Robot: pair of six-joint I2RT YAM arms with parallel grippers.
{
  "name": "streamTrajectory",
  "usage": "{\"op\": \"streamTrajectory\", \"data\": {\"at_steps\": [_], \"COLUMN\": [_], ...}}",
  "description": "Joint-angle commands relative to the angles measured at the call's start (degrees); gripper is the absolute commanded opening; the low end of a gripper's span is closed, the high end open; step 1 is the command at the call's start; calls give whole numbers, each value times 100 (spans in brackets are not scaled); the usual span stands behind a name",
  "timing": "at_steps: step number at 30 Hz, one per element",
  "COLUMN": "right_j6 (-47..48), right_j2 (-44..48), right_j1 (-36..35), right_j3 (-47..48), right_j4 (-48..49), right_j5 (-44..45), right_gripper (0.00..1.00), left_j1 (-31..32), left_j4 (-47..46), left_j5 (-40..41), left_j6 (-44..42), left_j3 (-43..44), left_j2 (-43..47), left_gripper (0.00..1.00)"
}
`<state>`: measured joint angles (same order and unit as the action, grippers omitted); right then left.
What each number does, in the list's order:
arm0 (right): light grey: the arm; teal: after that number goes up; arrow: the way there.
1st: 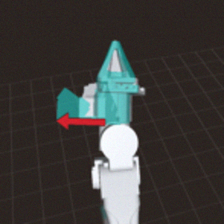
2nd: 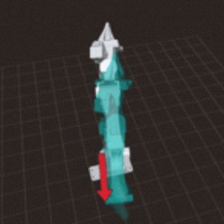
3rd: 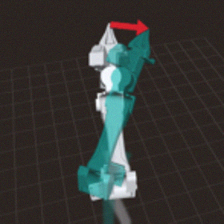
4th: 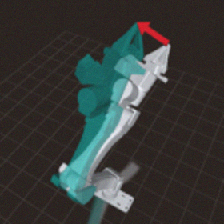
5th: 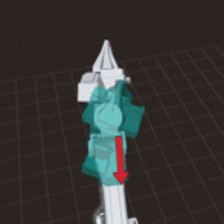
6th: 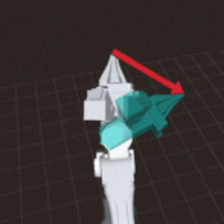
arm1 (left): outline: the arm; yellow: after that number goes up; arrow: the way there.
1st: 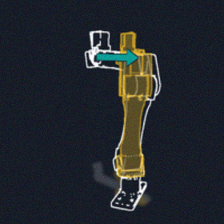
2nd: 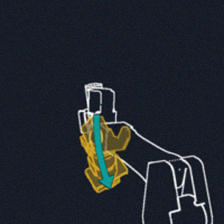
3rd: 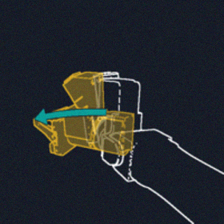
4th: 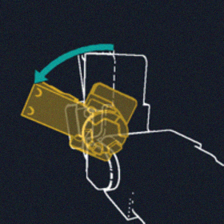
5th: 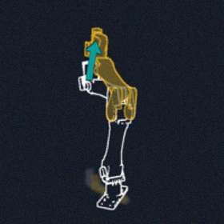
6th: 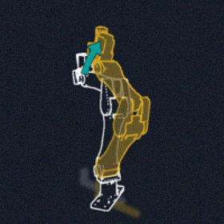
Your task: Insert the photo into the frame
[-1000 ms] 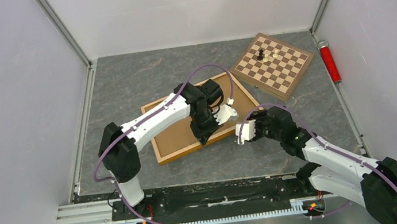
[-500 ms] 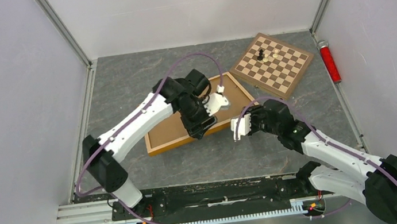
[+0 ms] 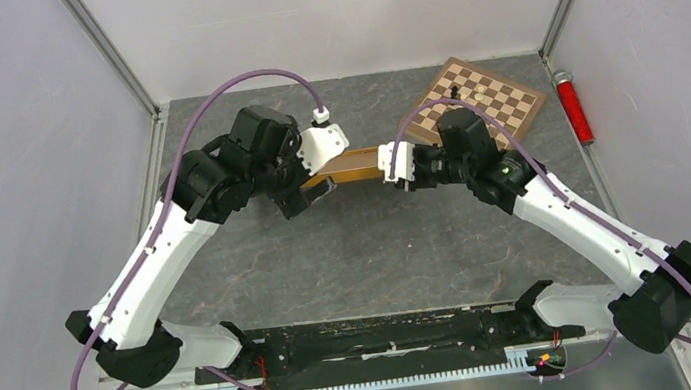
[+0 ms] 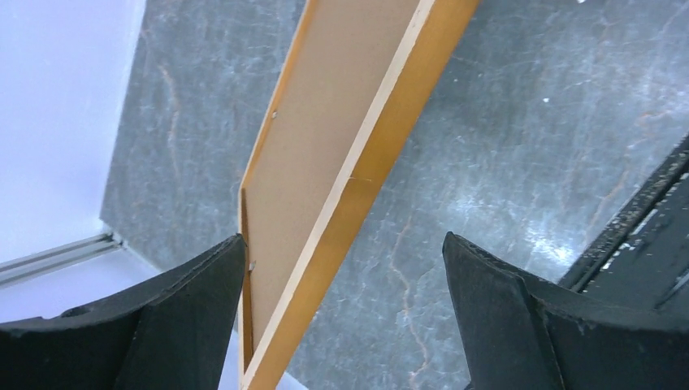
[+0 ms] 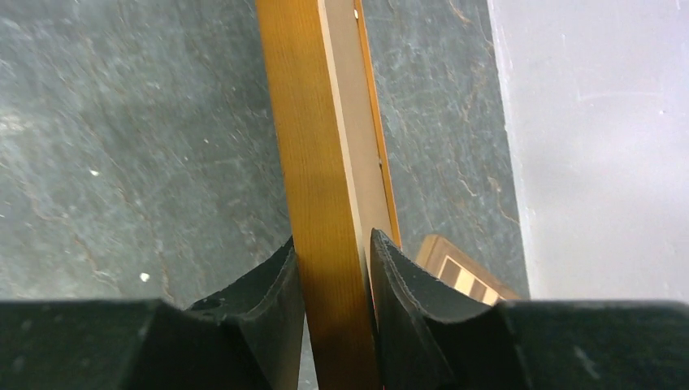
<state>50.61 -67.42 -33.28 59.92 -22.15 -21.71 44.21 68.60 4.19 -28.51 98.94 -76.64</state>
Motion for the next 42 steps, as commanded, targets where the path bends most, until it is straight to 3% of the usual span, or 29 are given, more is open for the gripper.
{"op": "streamTrajectory", "data": {"at_steps": [1,9,23,42], "right_j6": [-974,-2054,-2830,-4717], "right_j2": [-96,-266,-668,-1485], "right_j1": [-10,-3,58,827], "right_j3": [792,1211,1803,2866], "right_j4": [-439,-603,-539,-252], "right_j5": [-611,-510,-637,-1273], "right_gripper": [0,0,0,0], "left_j1": [-47,-475,-857,-1422], "left_j4": [-259,-615,-882,-1584], "left_j5": [575,509,415,173], "left_j6": [-520,-515,-536,348], "left_j3": [161,135,108,-474], "left_j2": [48,259,262,532], "left_gripper": [97,100,100,100]}}
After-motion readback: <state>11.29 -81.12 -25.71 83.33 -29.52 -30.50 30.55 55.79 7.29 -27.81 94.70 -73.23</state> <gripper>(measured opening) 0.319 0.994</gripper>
